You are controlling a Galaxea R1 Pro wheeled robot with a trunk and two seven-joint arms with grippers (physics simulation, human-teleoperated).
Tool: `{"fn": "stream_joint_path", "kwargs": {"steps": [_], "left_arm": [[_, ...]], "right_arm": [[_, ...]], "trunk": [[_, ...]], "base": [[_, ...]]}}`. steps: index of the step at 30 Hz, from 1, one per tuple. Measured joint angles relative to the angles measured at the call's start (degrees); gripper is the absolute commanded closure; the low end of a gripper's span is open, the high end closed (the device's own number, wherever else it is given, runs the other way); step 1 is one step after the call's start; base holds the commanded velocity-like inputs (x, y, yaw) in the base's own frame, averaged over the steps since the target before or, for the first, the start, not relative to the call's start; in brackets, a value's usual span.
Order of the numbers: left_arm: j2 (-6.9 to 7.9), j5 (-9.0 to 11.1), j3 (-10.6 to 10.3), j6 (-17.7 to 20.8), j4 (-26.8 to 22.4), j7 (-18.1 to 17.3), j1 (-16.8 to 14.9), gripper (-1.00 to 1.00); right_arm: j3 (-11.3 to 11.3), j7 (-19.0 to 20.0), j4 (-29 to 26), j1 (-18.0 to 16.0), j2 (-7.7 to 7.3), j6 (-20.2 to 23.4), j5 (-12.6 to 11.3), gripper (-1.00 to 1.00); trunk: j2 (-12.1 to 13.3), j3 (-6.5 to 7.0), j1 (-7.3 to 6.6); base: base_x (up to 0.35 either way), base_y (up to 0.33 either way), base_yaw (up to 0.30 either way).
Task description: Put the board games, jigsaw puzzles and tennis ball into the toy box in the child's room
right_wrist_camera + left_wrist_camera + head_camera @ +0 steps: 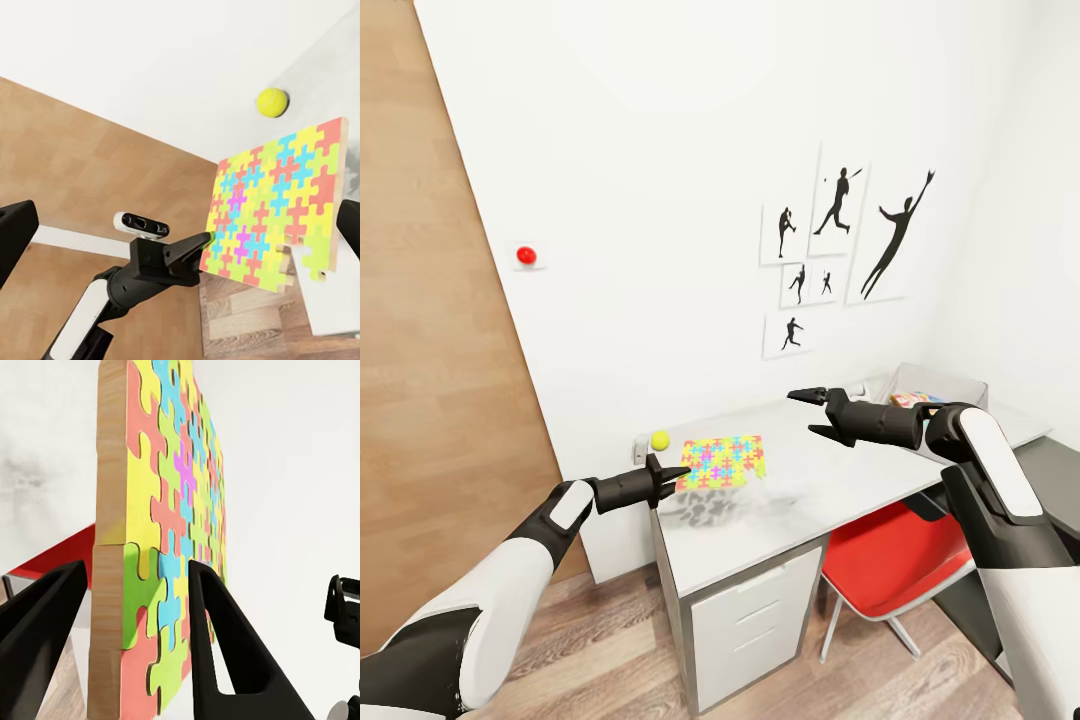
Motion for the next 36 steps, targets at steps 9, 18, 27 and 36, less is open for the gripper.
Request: {"fn": "stream_joint_path", "kwargs": {"steps": [9,18,27,36], "left_arm": [[0.02,-0.03,0.01,0.00,0.00,0.00,-0.02,1.00],[0.02,-0.06,0.02,0.00,0.00,0.00,-0.06,1.00],[0.02,-0.11,-0.02,0.00,0.00,0.01,-0.07,1.00],[0.02,-0.11,0.01,-0.01,0.00,0.01,-0.06,1.00]], "right_arm": [[0.14,0.10,0.02,0.17,0.09,0.15,1.45,-1.00],[0.26,0.12,0.05,0.26,0.74,0.17,1.97,-1.00],[0.15,0.12,0.00,0.26,1.48,0.20,2.02,-1.00],[0.23,0.13,0.03,0.23,1.54,0.24,2.08,-1.00]], "trunk": [[3.62,1.62,-1.98],[7.24,3.25,-3.96],[10.87,4.87,-5.95],[13.30,5.97,-7.27]], "base": [[0.000,0.000,0.000],[0.000,0.000,0.000],[0.000,0.000,0.000],[0.000,0.000,0.000]]}}
